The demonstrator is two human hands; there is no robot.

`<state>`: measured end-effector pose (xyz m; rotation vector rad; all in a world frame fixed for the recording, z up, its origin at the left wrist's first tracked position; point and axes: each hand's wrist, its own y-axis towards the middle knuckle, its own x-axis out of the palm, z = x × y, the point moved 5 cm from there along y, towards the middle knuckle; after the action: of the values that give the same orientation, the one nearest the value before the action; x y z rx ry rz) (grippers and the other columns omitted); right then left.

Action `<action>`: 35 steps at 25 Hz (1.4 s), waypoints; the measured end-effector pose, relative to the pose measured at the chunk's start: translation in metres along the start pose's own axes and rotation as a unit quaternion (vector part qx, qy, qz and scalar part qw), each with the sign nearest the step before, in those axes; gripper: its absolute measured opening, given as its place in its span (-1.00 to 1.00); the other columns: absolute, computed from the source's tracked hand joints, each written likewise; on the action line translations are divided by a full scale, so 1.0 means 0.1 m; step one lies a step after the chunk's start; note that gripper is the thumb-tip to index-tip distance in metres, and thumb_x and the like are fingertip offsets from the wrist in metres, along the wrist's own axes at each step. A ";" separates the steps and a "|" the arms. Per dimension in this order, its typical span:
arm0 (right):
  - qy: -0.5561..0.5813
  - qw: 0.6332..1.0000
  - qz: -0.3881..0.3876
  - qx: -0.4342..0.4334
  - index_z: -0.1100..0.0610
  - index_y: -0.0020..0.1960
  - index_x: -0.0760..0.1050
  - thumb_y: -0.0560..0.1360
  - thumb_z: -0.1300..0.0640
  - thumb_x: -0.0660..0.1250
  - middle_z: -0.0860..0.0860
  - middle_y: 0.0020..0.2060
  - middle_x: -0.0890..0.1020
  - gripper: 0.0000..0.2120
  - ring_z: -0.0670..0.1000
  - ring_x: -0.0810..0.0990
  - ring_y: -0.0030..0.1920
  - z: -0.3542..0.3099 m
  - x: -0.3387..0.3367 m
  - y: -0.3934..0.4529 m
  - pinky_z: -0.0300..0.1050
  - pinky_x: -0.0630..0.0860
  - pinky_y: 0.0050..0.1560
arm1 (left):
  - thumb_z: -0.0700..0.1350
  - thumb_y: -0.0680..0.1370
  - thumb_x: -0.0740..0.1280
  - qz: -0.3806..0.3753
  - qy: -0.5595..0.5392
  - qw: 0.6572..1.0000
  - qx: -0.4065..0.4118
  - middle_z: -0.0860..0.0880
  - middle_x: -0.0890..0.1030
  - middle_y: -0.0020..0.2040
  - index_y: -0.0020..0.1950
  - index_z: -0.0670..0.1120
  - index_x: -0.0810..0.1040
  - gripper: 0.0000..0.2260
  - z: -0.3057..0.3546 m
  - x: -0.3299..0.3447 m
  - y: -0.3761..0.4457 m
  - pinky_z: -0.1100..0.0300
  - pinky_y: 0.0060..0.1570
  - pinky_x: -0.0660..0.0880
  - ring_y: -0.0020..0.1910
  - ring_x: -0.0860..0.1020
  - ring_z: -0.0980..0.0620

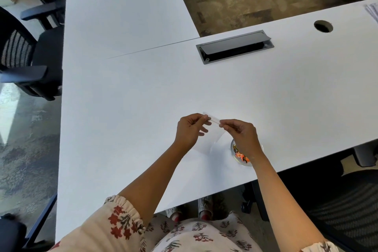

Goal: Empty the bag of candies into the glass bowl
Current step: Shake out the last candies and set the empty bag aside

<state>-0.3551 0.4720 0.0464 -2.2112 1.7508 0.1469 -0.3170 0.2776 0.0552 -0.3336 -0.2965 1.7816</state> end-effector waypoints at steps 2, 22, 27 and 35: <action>-0.004 1.000 -0.008 0.001 0.02 -0.01 0.73 0.53 0.27 0.44 -0.10 -0.12 0.78 -0.82 -0.08 0.73 0.04 0.00 0.07 0.00 -0.22 0.57 0.17 | -0.08 0.65 0.35 0.000 0.007 1.000 -0.006 -0.08 0.75 -0.13 0.05 -0.20 0.72 -0.78 -0.04 -0.09 -0.01 0.11 -0.15 0.63 -0.27 0.66 0.04; -0.061 0.988 -0.135 0.032 0.05 0.13 0.68 0.57 0.18 0.42 -0.10 0.00 0.74 -0.84 -0.16 0.69 -0.01 0.05 1.19 -0.09 -0.26 0.52 0.08 | -0.02 0.62 0.40 0.273 -0.089 0.951 -0.116 -0.08 0.74 -0.11 -0.01 -0.16 0.69 -0.79 -1.13 -2.41 -0.75 0.06 -0.07 0.63 -0.19 0.66 -0.03; -0.064 0.989 -0.131 0.039 0.03 0.11 0.68 0.57 0.17 0.42 -0.08 -0.01 0.75 -0.85 -0.04 0.70 0.03 0.04 1.31 -0.10 -0.22 0.54 0.09 | -0.03 0.60 0.42 0.344 -0.028 0.924 -0.167 -0.11 0.73 -0.10 0.06 -0.22 0.67 -0.76 -1.70 -3.14 -1.20 0.10 -0.10 0.58 -0.14 0.65 -0.06; -0.088 0.986 -0.134 0.055 -0.07 0.05 0.66 0.58 0.20 0.39 -0.09 -0.05 0.76 -0.82 -0.07 0.70 0.01 0.16 1.29 -0.18 -0.16 0.57 0.14 | -0.01 0.61 0.41 0.386 0.071 0.895 -0.210 -0.11 0.70 -0.02 0.02 -0.23 0.71 -0.73 -2.01 -3.69 -1.47 0.20 -0.13 0.44 -0.02 0.58 -0.03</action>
<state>-0.3045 0.3605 -0.0009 -2.2511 1.3252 0.1730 -0.0270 -0.0426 -0.0513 -0.9971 -0.4905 2.4479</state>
